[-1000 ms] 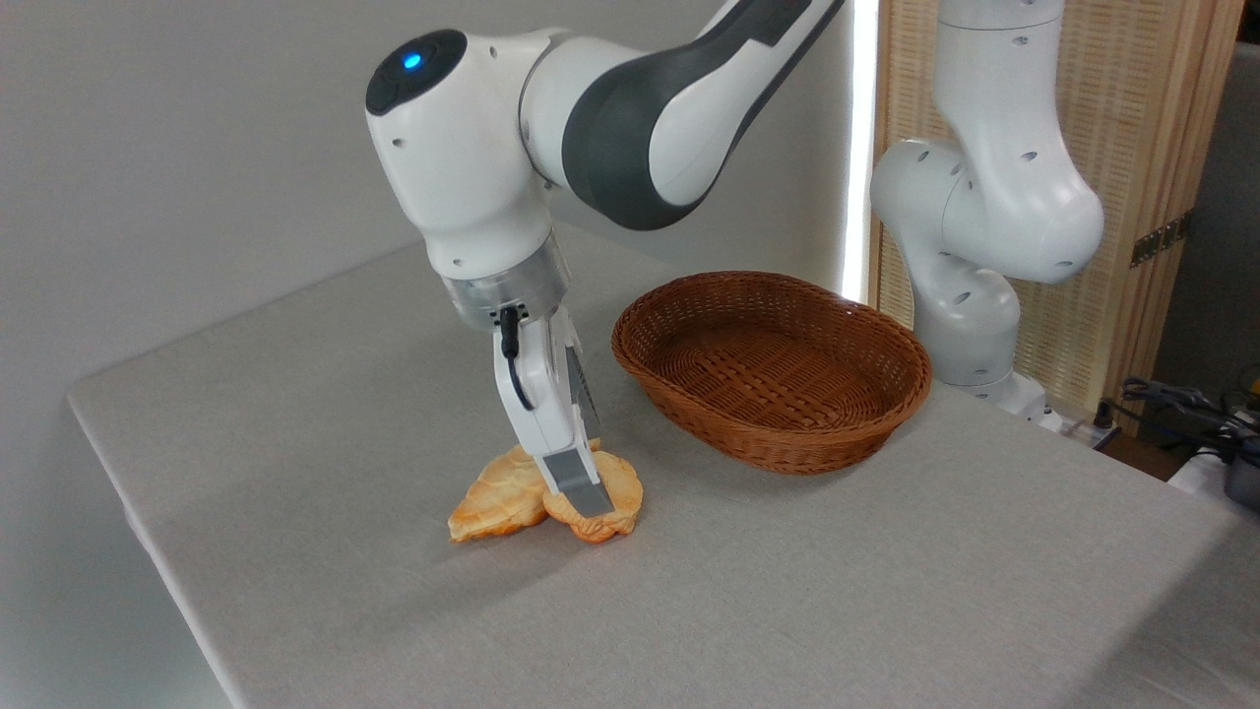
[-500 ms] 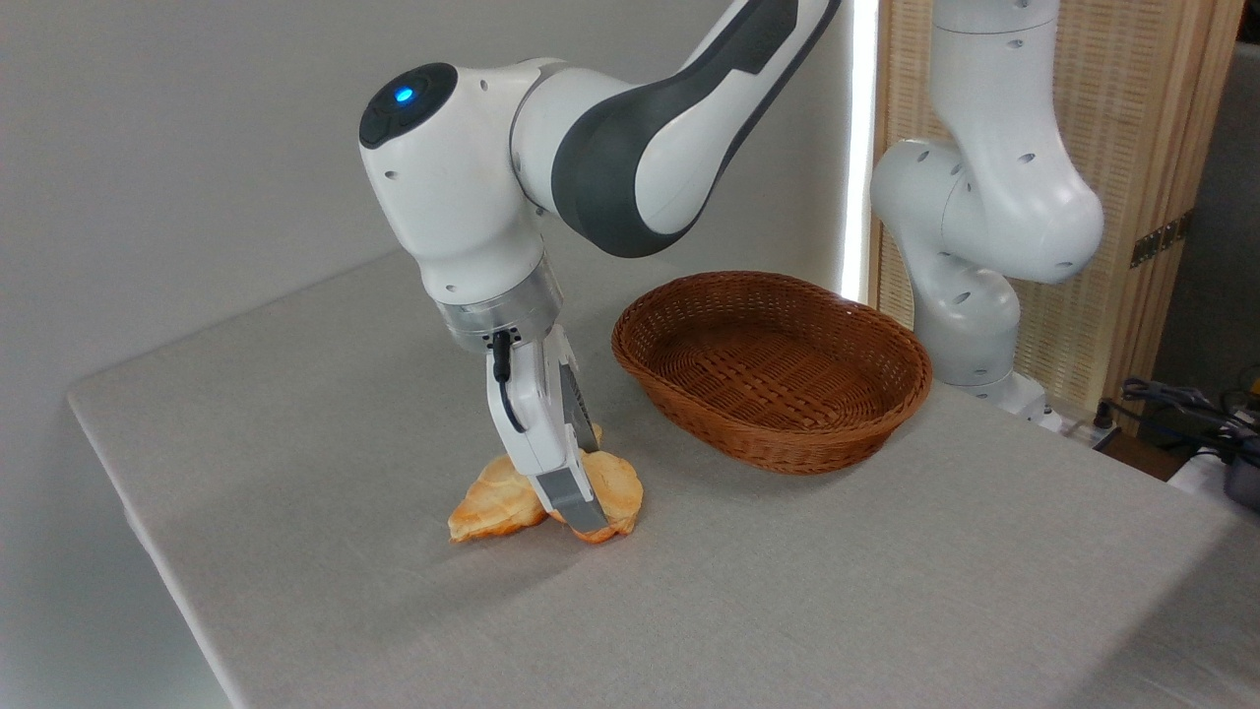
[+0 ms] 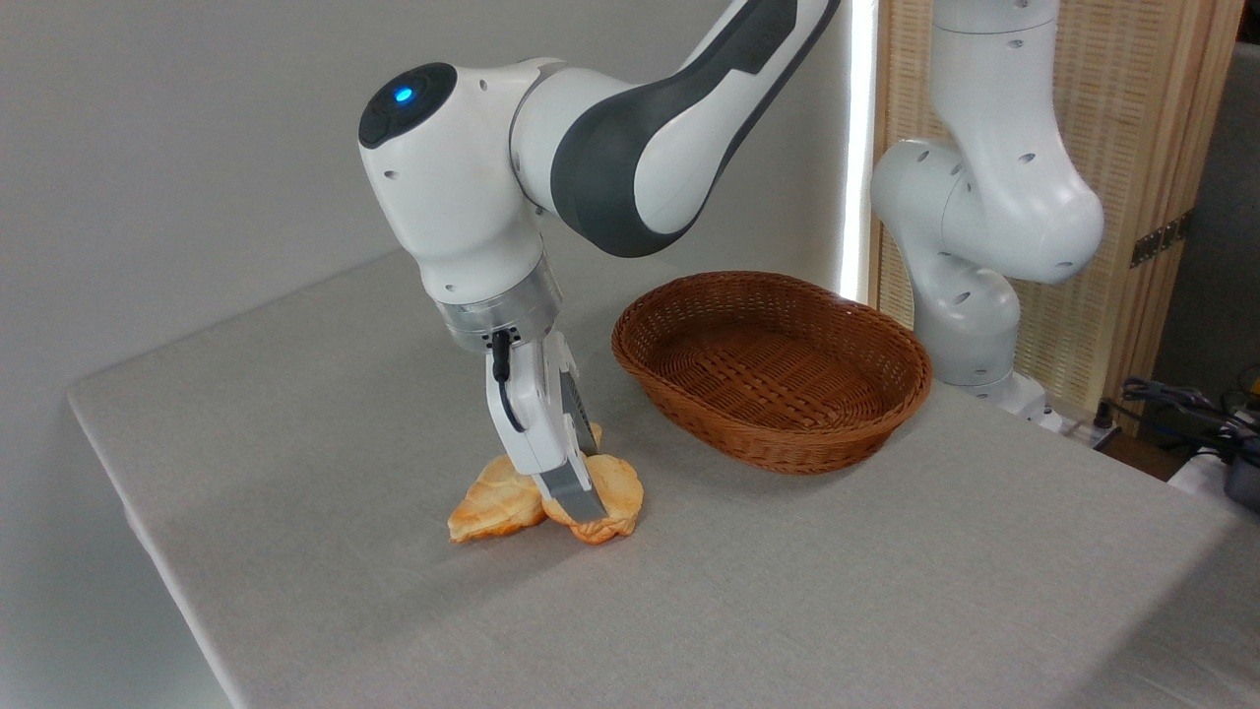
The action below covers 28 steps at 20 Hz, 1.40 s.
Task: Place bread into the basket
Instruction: 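Close the gripper fingers on the edge of that bread piece, then lift the held bread and carry it over the wicker basket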
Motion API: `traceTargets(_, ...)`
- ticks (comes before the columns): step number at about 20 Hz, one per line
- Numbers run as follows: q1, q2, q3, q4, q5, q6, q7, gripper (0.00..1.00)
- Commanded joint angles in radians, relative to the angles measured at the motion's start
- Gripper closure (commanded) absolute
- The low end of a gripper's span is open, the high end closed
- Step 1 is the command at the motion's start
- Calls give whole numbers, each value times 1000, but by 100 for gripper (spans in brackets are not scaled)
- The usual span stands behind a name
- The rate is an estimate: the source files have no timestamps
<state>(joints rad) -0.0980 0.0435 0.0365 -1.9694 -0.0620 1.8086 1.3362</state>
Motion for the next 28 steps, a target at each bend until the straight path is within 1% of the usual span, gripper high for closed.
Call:
traceTargets(1, -2, -5, 5, 0, -10, -9, 24, 53)
traceTargets(4, -2, -17, 9, 7, -12, -29, 23, 52)
traceTargets(10, 1, -122, 37, 40, -16, -178, 5, 51)
traceTargets(12, 0, -143, 37, 61, -18, -248, -35, 50)
traceTargets(14, -6, -174, 22, 61, -24, -288, -107, 45)
traceTargets(16, -26, -194, 14, 58, -24, -342, -138, 45)
traceTargets(19, -45, -217, 13, 41, -24, -428, -146, 45)
traceTargets(22, -68, -226, 13, -2, -18, -469, -150, 44)
traceTargets(23, -68, -228, 11, -28, -18, -473, -149, 41)
traceTargets(24, -77, -228, 11, -58, -13, -471, -149, 26)
traceTargets(25, -86, -226, 11, -78, -7, -469, -149, 15)
traceTargets(27, -86, -225, 13, -109, -5, -468, -141, 3)
traceTargets(28, -86, -223, 14, -120, -5, -468, -140, 0)
